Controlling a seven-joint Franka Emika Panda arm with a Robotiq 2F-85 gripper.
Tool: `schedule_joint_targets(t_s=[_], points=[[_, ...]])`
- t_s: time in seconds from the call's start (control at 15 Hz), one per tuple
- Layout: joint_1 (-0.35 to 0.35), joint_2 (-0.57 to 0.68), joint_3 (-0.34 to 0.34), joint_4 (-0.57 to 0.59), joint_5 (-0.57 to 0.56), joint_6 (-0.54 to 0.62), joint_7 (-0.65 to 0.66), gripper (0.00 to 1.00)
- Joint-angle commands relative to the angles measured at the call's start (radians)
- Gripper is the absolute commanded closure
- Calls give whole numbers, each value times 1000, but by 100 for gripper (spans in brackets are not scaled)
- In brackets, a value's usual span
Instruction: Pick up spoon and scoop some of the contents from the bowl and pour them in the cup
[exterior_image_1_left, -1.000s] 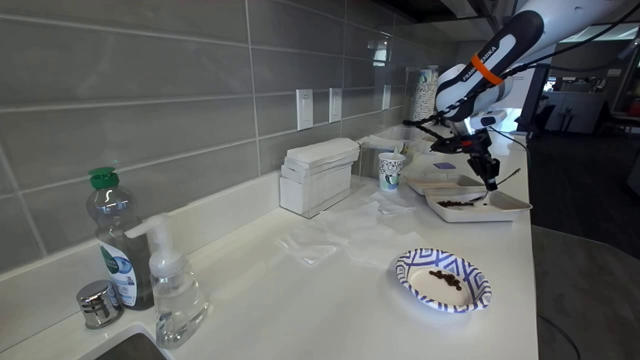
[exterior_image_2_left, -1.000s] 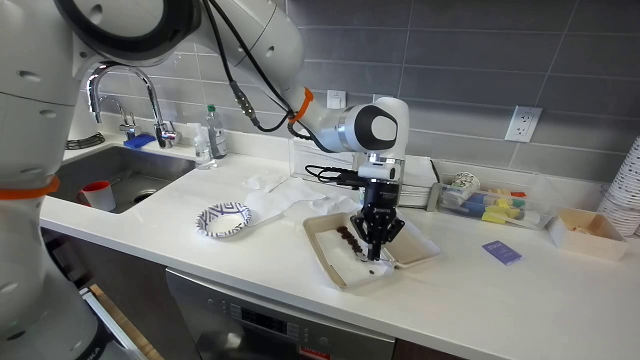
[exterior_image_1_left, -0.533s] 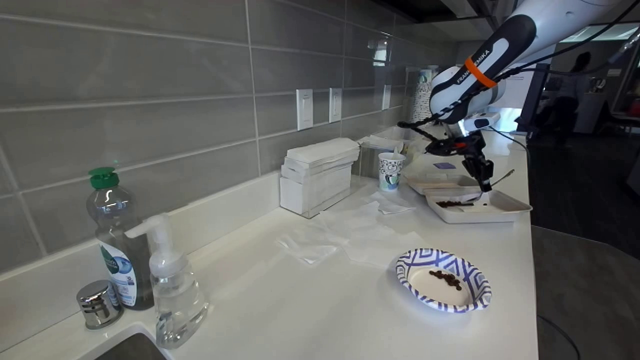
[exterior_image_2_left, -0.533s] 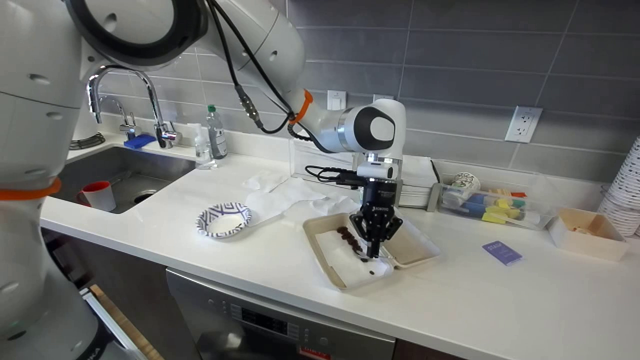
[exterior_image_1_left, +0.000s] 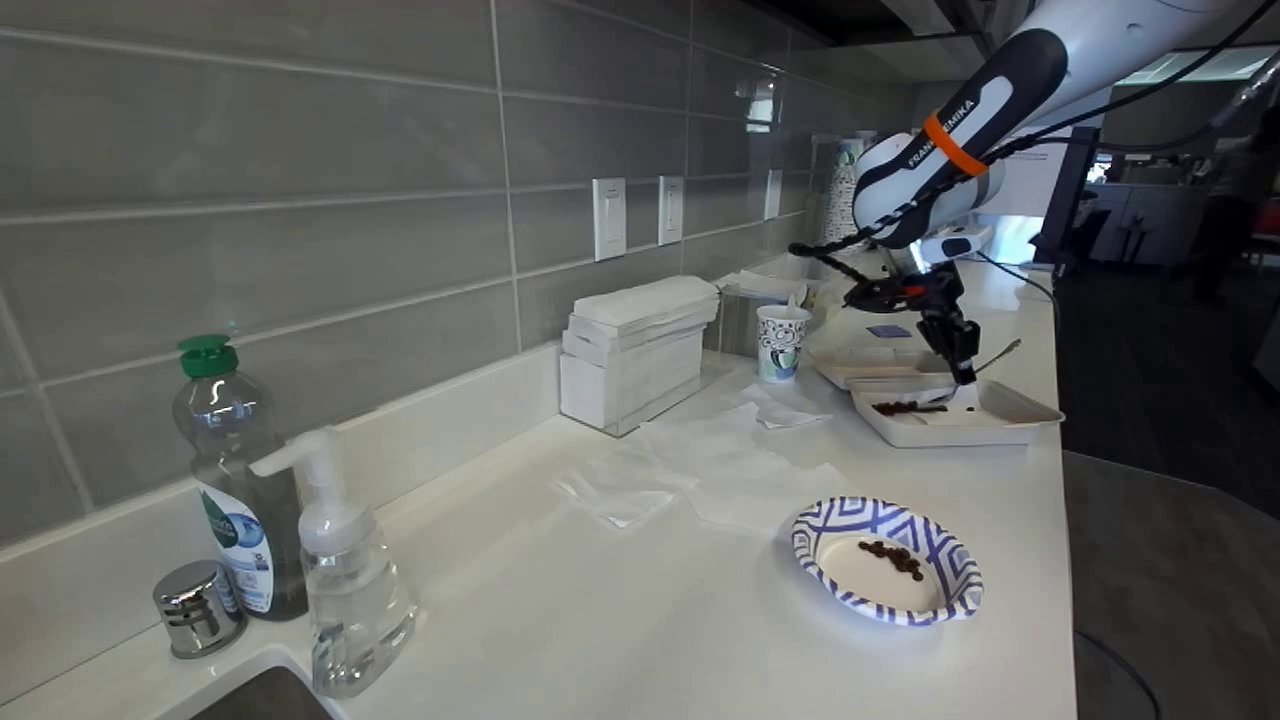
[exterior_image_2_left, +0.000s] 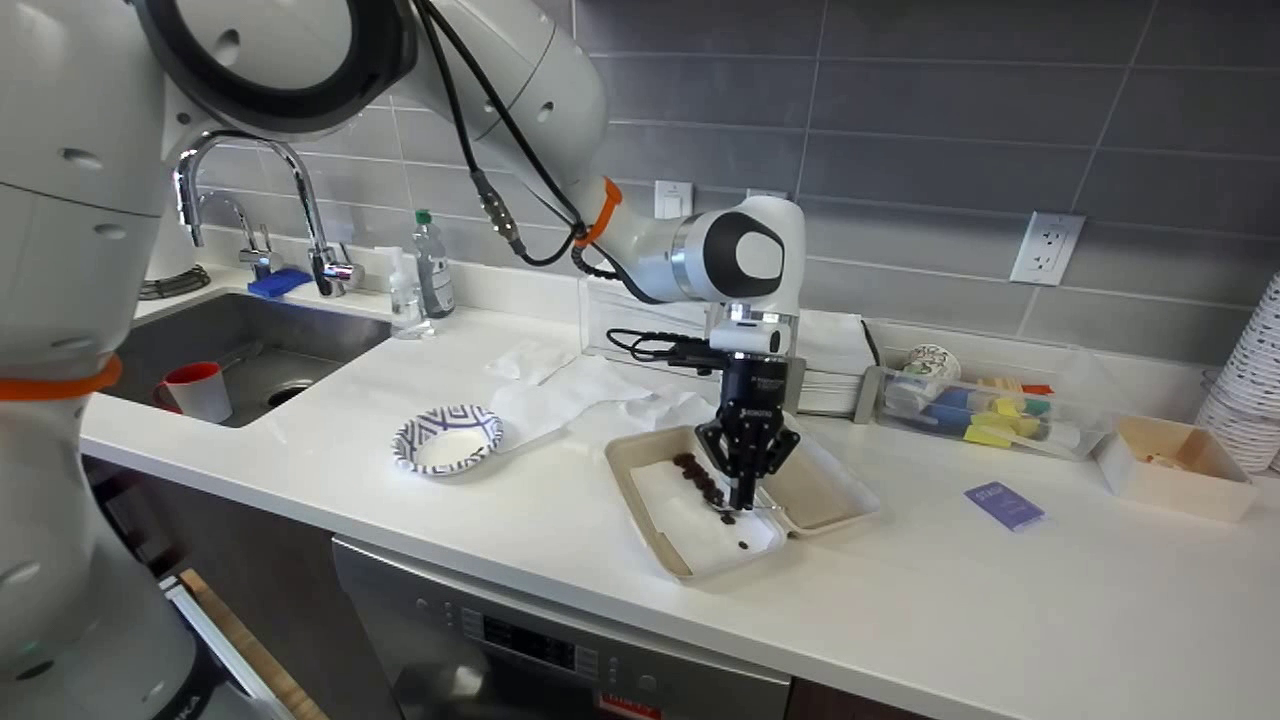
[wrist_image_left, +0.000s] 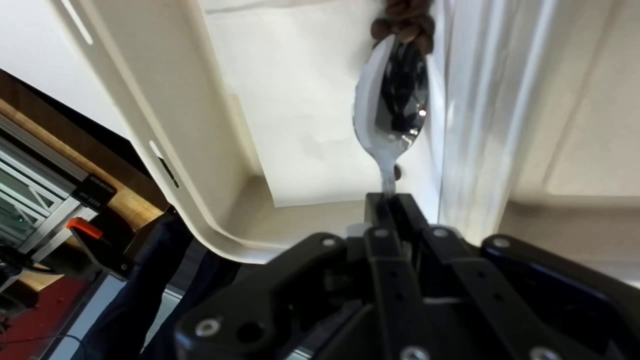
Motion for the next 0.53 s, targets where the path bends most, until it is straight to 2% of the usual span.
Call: schedule_joint_targets(t_s=[0.0, 0.47], points=[[3, 4, 10, 10, -5, -4, 24, 98], [1, -1, 25, 6, 13, 8, 18, 98]])
